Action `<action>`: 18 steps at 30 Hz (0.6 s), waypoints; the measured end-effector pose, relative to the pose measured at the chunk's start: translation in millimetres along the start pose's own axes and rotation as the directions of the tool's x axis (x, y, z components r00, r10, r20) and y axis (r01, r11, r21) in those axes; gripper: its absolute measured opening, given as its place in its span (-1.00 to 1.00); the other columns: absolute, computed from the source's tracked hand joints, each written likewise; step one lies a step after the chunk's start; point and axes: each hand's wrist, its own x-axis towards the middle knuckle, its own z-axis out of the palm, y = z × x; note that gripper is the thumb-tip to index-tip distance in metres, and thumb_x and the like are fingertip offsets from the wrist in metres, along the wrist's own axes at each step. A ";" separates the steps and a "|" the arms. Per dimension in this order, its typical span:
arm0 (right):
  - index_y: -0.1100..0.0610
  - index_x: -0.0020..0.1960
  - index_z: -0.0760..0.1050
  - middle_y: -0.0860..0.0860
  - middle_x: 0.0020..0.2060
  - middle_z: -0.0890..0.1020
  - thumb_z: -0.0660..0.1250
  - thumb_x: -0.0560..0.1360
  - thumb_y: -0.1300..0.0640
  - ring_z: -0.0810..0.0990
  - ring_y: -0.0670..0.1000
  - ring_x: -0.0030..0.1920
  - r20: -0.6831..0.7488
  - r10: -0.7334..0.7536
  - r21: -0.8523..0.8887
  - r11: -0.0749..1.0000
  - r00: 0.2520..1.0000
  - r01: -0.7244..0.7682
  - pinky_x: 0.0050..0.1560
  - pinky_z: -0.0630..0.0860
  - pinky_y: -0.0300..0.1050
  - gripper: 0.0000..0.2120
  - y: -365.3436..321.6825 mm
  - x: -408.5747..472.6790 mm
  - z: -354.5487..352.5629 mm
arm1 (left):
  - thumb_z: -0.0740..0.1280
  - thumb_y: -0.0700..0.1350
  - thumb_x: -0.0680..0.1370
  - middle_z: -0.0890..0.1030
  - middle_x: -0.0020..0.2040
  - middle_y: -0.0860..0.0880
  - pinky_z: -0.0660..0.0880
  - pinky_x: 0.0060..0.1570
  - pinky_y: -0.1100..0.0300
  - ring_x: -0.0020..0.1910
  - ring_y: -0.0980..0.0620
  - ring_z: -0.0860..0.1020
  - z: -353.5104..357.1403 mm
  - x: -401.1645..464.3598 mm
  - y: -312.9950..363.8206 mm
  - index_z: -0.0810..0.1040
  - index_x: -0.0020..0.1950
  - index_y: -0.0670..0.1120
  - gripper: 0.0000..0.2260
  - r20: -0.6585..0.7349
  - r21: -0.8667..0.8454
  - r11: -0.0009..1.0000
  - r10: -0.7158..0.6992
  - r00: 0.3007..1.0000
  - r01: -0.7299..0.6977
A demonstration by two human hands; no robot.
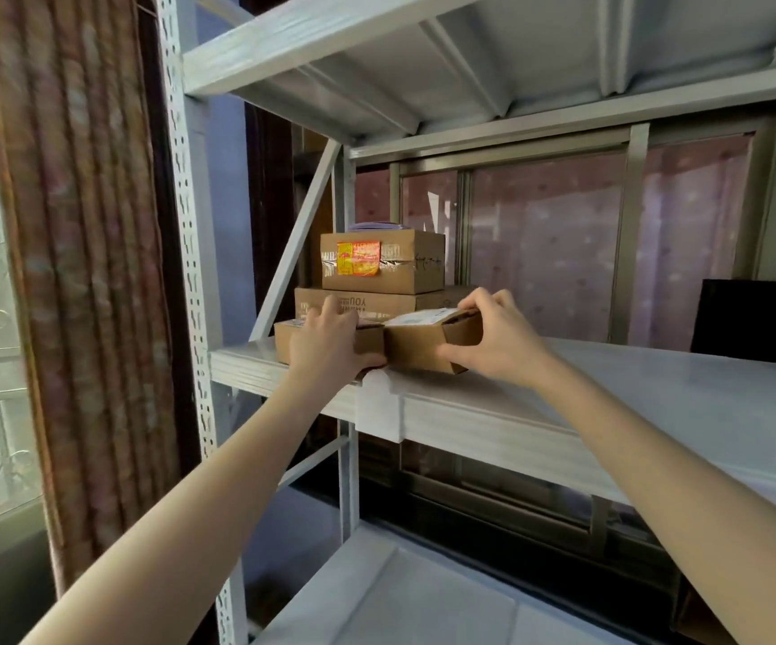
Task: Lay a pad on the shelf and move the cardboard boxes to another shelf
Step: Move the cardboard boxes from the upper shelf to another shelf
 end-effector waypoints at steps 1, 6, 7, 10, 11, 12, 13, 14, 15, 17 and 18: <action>0.08 0.21 0.29 0.05 0.12 0.31 0.45 0.31 -0.08 0.44 0.05 0.05 0.020 0.008 -0.004 1.000 1.000 -0.007 0.08 0.47 -0.10 -0.41 2.5 1.5 2.0 | 0.36 0.24 0.42 0.41 0.21 -0.12 0.44 -0.06 0.02 0.19 -0.15 0.44 4.3 1.0 -0.2 0.48 0.20 -0.10 -0.48 0.001 0.027 1.000 0.007 1.000 -0.007; 0.08 0.18 0.30 0.06 0.11 0.34 0.44 0.34 -0.03 0.42 0.04 0.05 0.109 0.049 -0.022 0.999 0.993 -0.047 0.00 0.38 -0.14 -0.48 13.6 9.5 3.2 | 0.34 0.10 0.46 0.43 0.24 -0.12 0.45 -0.09 0.04 0.24 -0.14 0.41 16.2 10.4 -3.7 0.37 0.29 -0.14 -0.50 0.052 0.018 1.000 -0.005 0.999 0.004; 0.08 0.17 0.30 0.06 0.11 0.35 0.44 0.34 -0.02 0.42 0.04 0.05 0.147 0.058 -0.050 0.997 0.987 -0.051 -0.03 0.38 -0.13 -0.50 15.8 10.7 1.7 | 0.36 0.05 0.44 0.43 0.25 -0.12 0.43 -0.12 0.04 0.25 -0.14 0.41 16.8 12.3 -4.7 0.31 0.30 -0.16 -0.47 0.076 -0.016 1.000 -0.020 0.997 0.021; 0.07 0.16 0.34 0.08 0.15 0.43 0.44 0.34 0.01 0.44 0.06 0.08 0.227 0.084 -0.105 0.993 0.970 -0.061 -0.01 0.42 -0.09 -0.52 22.0 14.2 -4.9 | 0.38 -0.08 0.43 0.50 0.16 -0.15 0.37 -0.24 0.09 0.17 -0.15 0.46 21.1 18.4 -9.5 0.25 0.27 -0.19 -0.49 0.095 -0.095 0.995 -0.033 0.995 0.042; 0.07 0.16 0.35 0.08 0.16 0.45 0.45 0.34 0.02 0.45 0.06 0.09 0.239 0.088 -0.113 0.992 0.967 -0.062 0.00 0.42 -0.09 -0.53 23.7 15.1 -8.5 | 0.38 -0.10 0.43 0.51 0.15 -0.16 0.37 -0.23 0.09 0.16 -0.16 0.46 23.6 20.1 -11.1 0.25 0.26 -0.19 -0.51 0.087 -0.101 0.994 -0.026 0.996 0.034; 0.06 0.17 0.36 0.07 0.18 0.46 0.45 0.35 0.01 0.44 0.06 0.12 0.253 0.091 -0.126 0.990 0.963 -0.061 0.01 0.41 -0.10 -0.53 25.3 15.9 -11.9 | 0.39 -0.10 0.45 0.52 0.15 -0.17 0.40 -0.21 0.07 0.17 -0.16 0.46 26.6 21.6 -12.8 0.26 0.26 -0.19 -0.52 0.077 -0.106 0.994 -0.014 0.997 0.022; 0.04 0.20 0.36 0.06 0.20 0.45 0.45 0.35 0.00 0.41 0.07 0.15 0.266 0.096 -0.148 0.987 0.959 -0.057 0.05 0.39 -0.09 -0.52 26.7 16.4 -15.2 | 0.40 -0.08 0.45 0.51 0.18 -0.18 0.44 -0.13 0.04 0.20 -0.17 0.44 30.3 23.3 -14.8 0.27 0.27 -0.18 -0.51 0.067 -0.117 0.993 0.003 0.998 0.005; 0.02 0.23 0.36 0.05 0.23 0.42 0.44 0.35 -0.02 0.36 0.09 0.21 0.274 0.100 -0.178 0.983 0.956 -0.052 0.11 0.36 -0.06 -0.50 27.7 16.7 -17.8 | 0.41 -0.06 0.45 0.47 0.23 -0.18 0.46 -0.01 0.00 0.24 -0.18 0.41 34.2 25.0 -16.6 0.28 0.28 -0.18 -0.50 0.057 -0.132 0.991 0.021 0.998 -0.013; 0.00 0.26 0.36 0.05 0.25 0.38 0.44 0.36 -0.04 0.30 0.11 0.25 0.279 0.105 -0.205 0.978 0.955 -0.048 0.17 0.32 -0.03 -0.48 28.0 16.5 -20.0 | 0.41 -0.03 0.45 0.43 0.27 -0.18 0.44 0.11 -0.03 0.28 -0.20 0.37 37.7 26.6 -18.5 0.29 0.30 -0.17 -0.48 0.051 -0.141 0.990 0.036 0.998 -0.028; -0.01 0.31 0.35 0.04 0.25 0.32 0.43 0.37 -0.04 0.22 0.12 0.29 0.281 0.104 -0.239 0.970 0.954 -0.035 0.24 0.27 0.01 -0.44 27.0 15.1 -22.6 | 0.40 0.02 0.44 0.33 0.33 -0.18 0.35 0.25 -0.05 0.32 -0.23 0.29 41.9 28.5 -21.2 0.29 0.34 -0.16 -0.43 0.058 -0.133 0.990 0.049 0.997 -0.041; -0.01 0.32 0.35 0.04 0.23 0.31 0.43 0.37 -0.05 0.21 0.11 0.28 0.283 0.097 -0.250 0.968 0.954 -0.024 0.24 0.27 0.01 -0.43 26.2 14.5 -23.3 | 0.40 0.05 0.43 0.29 0.34 -0.19 0.33 0.27 -0.06 0.32 -0.25 0.27 42.8 29.2 -22.1 0.29 0.36 -0.15 -0.42 0.069 -0.131 0.991 0.049 0.996 -0.040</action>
